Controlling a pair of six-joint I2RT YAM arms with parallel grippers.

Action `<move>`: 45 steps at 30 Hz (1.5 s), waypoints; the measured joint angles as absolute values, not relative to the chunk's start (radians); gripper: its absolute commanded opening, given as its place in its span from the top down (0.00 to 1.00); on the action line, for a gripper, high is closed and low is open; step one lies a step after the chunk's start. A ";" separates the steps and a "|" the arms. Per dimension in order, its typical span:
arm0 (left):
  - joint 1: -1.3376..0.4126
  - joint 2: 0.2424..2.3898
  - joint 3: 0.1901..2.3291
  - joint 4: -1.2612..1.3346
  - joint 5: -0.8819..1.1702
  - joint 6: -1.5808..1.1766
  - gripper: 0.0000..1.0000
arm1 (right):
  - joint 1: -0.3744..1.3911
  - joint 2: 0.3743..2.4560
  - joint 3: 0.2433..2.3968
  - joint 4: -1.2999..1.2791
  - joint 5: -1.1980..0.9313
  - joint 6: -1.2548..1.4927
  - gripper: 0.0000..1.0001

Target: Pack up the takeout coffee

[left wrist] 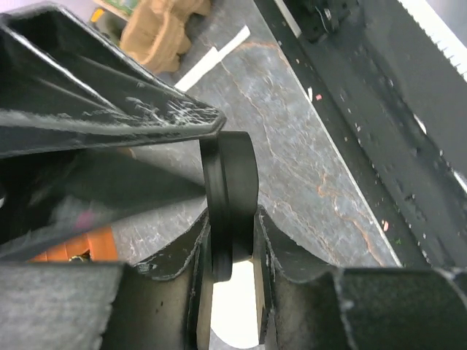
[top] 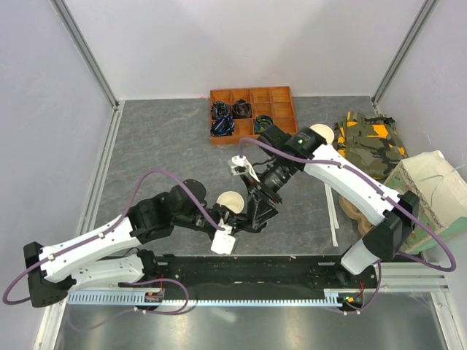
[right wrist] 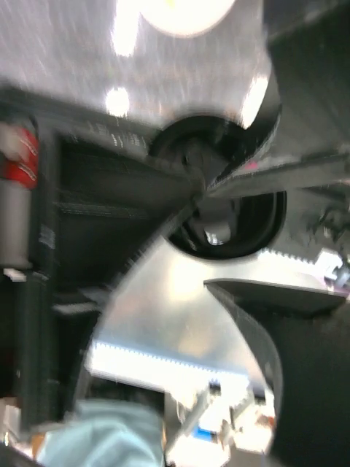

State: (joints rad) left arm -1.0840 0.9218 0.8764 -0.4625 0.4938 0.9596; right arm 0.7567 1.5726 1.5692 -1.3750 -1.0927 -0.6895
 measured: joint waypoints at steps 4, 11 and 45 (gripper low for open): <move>-1.084 0.900 0.877 -0.454 0.496 0.847 0.80 | 0.723 1.605 1.721 -1.364 -1.001 -0.685 0.35; -0.893 0.930 0.936 -0.455 0.637 0.445 0.81 | 0.435 1.602 1.889 -1.255 -0.874 -0.577 0.34; -0.415 1.080 0.723 0.119 1.129 -0.804 0.86 | 0.667 1.391 1.572 -0.857 -0.581 -0.357 0.55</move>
